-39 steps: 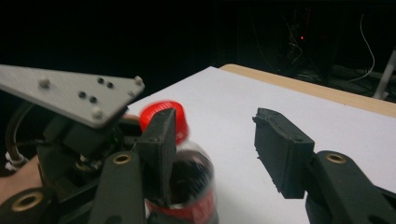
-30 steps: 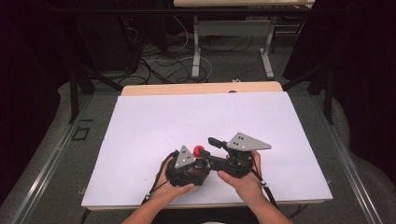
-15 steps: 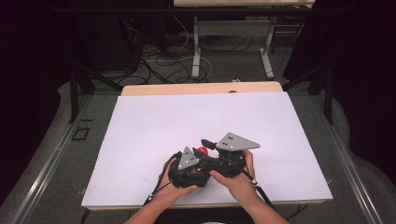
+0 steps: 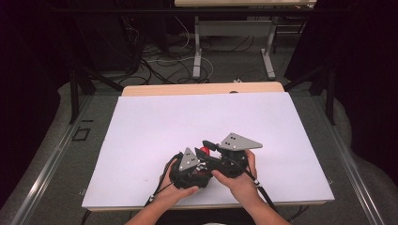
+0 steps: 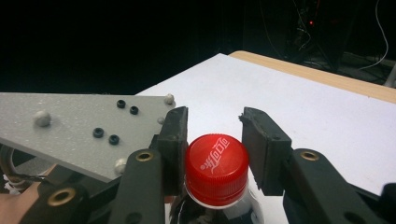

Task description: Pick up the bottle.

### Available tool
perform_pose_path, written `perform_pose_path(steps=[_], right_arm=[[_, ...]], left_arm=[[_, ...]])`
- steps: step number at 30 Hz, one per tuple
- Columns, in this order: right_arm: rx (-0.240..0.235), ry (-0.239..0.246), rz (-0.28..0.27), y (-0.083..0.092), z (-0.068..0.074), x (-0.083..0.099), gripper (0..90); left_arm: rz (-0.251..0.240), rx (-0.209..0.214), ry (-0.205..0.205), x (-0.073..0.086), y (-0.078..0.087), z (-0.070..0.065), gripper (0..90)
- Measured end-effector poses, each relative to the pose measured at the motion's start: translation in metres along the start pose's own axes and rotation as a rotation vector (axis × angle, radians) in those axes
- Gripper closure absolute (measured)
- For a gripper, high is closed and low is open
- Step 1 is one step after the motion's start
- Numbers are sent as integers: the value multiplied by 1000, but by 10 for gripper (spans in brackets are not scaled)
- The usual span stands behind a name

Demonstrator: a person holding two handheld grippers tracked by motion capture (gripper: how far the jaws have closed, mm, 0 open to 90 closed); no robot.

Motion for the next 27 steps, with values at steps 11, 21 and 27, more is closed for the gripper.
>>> perform_pose_path(steps=[11,21,27], right_arm=[[-22,-43,0,-1,-5,1,588],[-40,-44,20,-4,-3,1,595],[-22,-31,21,-4,-3,-1,609]], left_arm=[[-8,8,12,-1,0,1,298],[-14,13,13,-2,2,2,297],[-26,27,16,-2,2,2,296]])
Point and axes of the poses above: each handheld gripper's, and its own axes: y roughly backward along the jaws, x roughly out of its underside, z roughly to its left, the point moved 4 cm from there along -y, roughly forward along the jaws, and after that the axes turned 15 degrees about z, right-handed, at the moved point
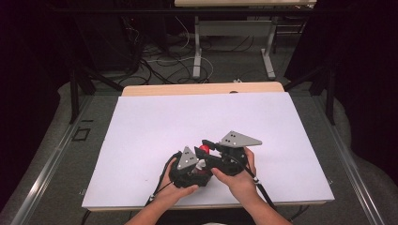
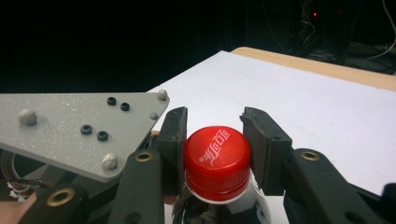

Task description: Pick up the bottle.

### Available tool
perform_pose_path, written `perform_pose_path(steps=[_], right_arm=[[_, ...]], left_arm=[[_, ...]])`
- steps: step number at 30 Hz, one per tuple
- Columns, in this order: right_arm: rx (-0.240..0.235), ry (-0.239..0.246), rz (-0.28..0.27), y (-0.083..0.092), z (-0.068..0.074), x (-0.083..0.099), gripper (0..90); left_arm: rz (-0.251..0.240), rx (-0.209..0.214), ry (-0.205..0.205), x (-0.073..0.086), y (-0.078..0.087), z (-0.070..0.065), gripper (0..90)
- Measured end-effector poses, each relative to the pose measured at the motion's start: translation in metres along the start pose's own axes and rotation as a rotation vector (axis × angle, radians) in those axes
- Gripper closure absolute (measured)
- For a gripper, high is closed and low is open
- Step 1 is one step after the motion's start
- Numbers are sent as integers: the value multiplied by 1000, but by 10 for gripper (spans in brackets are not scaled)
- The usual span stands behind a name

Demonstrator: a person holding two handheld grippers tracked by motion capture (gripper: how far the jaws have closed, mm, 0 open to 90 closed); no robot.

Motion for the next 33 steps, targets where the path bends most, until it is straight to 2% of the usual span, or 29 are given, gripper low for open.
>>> perform_pose_path(steps=[3,4,8,11,12,13,14,16,17,20,22,23,24,25,29,32,33], right_arm=[[-8,33,13,0,1,-1,614],[-20,59,23,0,-1,-2,615],[-128,86,32,3,-7,-5,616],[-197,125,37,6,-10,-8,616],[-222,148,52,7,-12,-8,616],[-258,210,43,7,-11,-9,616],[-296,251,55,9,-11,-9,616],[-353,274,63,13,-14,-11,616],[-372,297,44,13,-14,-12,616],[-405,317,34,16,-15,-13,615],[-390,316,41,15,-15,-12,614],[-367,318,50,15,-14,-11,614],[-355,308,36,14,-12,-11,614],[-352,318,53,14,-12,-11,614],[-364,301,48,13,-14,-11,608],[-297,260,26,14,-13,-14,543],[-259,240,4,15,-13,-16,523]], left_arm=[[-4,7,-7,1,0,0,298],[-5,19,-18,1,1,1,299],[-10,92,-39,0,4,1,300],[-29,126,-70,-1,6,1,299],[-29,126,-70,-1,6,1,299],[-41,159,-120,0,9,0,298],[-49,196,-133,0,10,-1,298],[-55,205,-155,-1,12,-2,298],[-53,210,-168,-2,13,-2,298],[-62,225,-182,-2,15,-1,298],[-52,193,-175,-1,14,-1,298],[-52,188,-175,-1,13,-1,297],[-49,192,-177,0,13,-1,297],[-49,194,-177,0,13,0,297],[-51,172,-152,-1,13,0,297],[-45,131,-118,-2,12,3,297],[-47,125,-102,-2,12,4,297]])
Point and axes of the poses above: each handheld gripper's, and its own axes: y roughly backward along the jaws, x roughly out of its underside, z roughly to its left, the point moved 4 cm from there along -y, roughly forward along the jaws, and after that the axes turned 15 degrees about z, right-handed, at the moved point
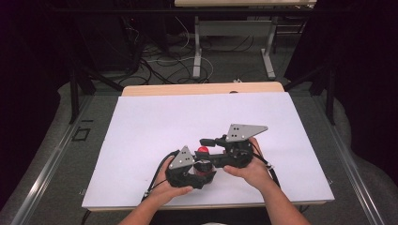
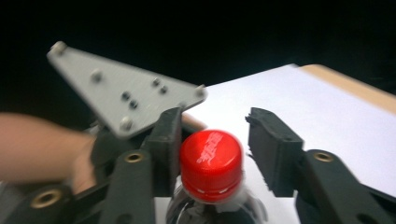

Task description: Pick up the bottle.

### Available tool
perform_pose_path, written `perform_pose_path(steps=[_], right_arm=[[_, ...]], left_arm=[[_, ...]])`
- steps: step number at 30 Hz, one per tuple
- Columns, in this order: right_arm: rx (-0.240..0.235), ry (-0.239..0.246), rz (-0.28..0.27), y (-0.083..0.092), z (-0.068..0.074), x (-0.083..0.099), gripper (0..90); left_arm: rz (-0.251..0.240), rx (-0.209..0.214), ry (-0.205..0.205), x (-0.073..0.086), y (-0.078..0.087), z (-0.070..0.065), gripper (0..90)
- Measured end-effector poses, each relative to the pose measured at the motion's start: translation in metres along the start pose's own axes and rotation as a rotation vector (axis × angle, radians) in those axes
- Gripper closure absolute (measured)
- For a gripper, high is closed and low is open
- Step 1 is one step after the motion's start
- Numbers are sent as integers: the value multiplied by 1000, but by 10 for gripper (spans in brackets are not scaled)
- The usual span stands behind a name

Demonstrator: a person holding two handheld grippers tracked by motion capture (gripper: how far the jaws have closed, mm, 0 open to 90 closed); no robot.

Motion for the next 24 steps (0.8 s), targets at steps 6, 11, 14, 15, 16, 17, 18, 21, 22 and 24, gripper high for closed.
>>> perform_pose_path(steps=[6,11,14,15,16,17,18,21,22,24], right_arm=[[212,-167,-57,8,11,-8,435],[376,-283,-128,10,22,-6,438],[426,-294,-123,2,29,-4,497],[429,-293,-118,-2,31,-4,498],[428,-293,-112,-5,32,-4,507],[437,-288,-101,-9,33,-3,508],[443,-289,-98,-12,34,-3,512],[481,-278,-73,-19,35,-1,547],[489,-274,-67,-21,34,-1,552],[486,-281,-63,-22,34,0,593]], left_arm=[[5,-72,57,1,2,7,297],[-8,-106,101,1,2,7,297],[0,-115,105,1,1,7,297],[2,-119,105,1,0,6,297],[4,-120,103,1,0,5,297],[4,-121,97,1,-1,4,297],[-2,-120,103,0,-2,2,297],[0,-118,98,0,-3,0,297],[1,-117,98,0,-3,-1,297],[6,-119,96,0,-4,0,297]])
Point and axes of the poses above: each handheld gripper's, and its own axes: y roughly backward along the jaws, x roughly out of its underside, z roughly to its left, the point moved 4 cm from there along -y, roughly forward along the jaws, and after that the axes turned 15 degrees about z, right-handed, at the moved point
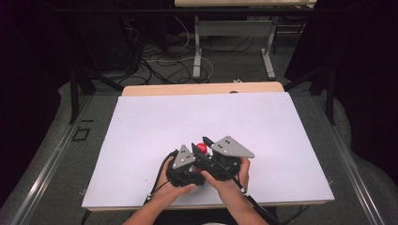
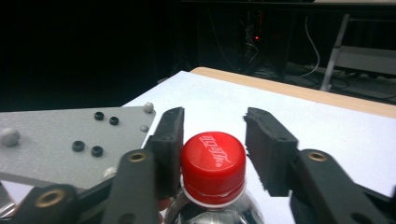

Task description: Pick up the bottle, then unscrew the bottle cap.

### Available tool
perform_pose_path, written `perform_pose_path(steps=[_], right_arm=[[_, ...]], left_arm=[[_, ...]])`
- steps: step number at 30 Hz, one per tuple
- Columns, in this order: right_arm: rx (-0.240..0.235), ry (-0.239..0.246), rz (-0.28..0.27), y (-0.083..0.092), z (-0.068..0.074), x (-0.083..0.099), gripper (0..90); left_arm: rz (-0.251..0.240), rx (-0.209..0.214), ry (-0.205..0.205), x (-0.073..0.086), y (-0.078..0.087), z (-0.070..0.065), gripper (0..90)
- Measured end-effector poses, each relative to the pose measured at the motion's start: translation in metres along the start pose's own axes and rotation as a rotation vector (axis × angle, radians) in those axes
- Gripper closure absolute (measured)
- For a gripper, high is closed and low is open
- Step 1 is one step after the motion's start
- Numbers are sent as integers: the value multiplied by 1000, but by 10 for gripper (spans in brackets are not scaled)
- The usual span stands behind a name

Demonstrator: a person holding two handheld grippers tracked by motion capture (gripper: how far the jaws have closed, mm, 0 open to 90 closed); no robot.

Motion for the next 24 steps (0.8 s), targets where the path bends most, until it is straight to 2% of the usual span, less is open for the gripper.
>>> perform_pose_path(steps=[4,6,8,9,12,14,16,17,18,19,21,22,24], right_arm=[[-27,6,7,-4,-1,0,609],[-54,11,15,-6,-4,-1,611],[-99,42,23,-7,-6,-3,613],[-131,63,23,-7,-8,-4,613],[-258,189,32,-4,-13,-7,615],[-372,289,22,0,-17,-8,615],[-485,334,16,-1,-26,-10,616],[-533,343,23,-1,-30,-10,616],[-568,324,40,-3,-34,-11,616],[-586,315,54,-4,-37,-11,615],[-585,307,45,-6,-38,-11,612],[-565,296,44,-7,-37,-11,610],[-506,268,36,-7,-35,-10,601]], left_arm=[[9,3,3,1,-1,3,298],[10,5,3,2,0,4,298],[10,17,-7,3,2,5,298],[5,24,-15,3,3,6,298],[-9,62,-60,3,7,3,298],[-22,82,-79,2,9,0,298],[-24,90,-88,2,9,-3,298],[-20,97,-83,2,8,-3,298],[-19,97,-74,2,8,-3,298],[-17,93,-73,2,7,-2,298],[-11,84,-73,2,7,-1,298],[-8,66,-55,2,6,1,298],[-1,43,-46,1,5,2,298]])
Point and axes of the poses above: each handheld gripper's, and its own axes: y roughly backward along the jaws, x roughly out of its underside, z roughly to its left, the point moved 4 cm from there along -y, roughly forward along the jaws, and after that the axes turned 15 degrees about z, right-handed, at the moved point
